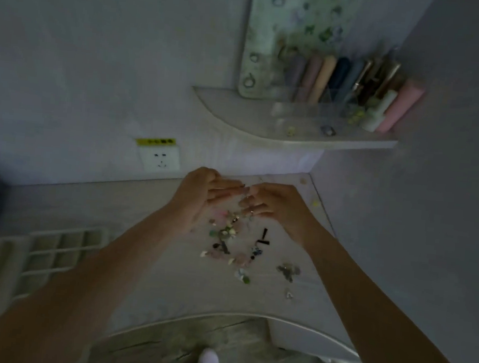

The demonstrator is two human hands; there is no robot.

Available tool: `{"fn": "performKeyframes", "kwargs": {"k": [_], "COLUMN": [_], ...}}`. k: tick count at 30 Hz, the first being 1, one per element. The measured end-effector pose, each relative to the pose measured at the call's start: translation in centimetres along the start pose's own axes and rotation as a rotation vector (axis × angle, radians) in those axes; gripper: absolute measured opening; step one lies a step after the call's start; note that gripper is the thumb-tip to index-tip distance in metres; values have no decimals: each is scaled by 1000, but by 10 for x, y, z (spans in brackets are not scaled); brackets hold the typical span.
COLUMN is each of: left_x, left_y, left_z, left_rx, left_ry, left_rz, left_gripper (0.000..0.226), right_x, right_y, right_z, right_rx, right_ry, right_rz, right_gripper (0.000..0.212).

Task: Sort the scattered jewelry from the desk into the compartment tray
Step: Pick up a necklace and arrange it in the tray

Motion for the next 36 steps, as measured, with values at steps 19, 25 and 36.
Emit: {"fn": "performKeyframes", "kwargs": {"k": [19,25,36], "left_x": [167,204,233], "left_y": [238,268,299], "left_z": [-64,-86,-107], "left_rx": [-584,-590,-841], "left_ry": [-20,-240,-358], "left_rz": [-264,-447,-400], "left_gripper": [15,15,13], "right_x": [-32,-22,-16], "right_y": [-295,-349,-394], "right_z": [74,80,90], "right_rx": [-201,117,362], "right_ry": [-23,62,103], "right_rz": [404,526,534], "right_gripper": [22,15,3]}}
Point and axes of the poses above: each hand's wrist, its own x-axis away from the middle knuckle, its own y-axis out of the back of the hand, z = x × y, the point moved 8 cm from there along -x, towards the middle knuckle, and after that the axes turned 6 degrees about z, right-handed, at the moved point
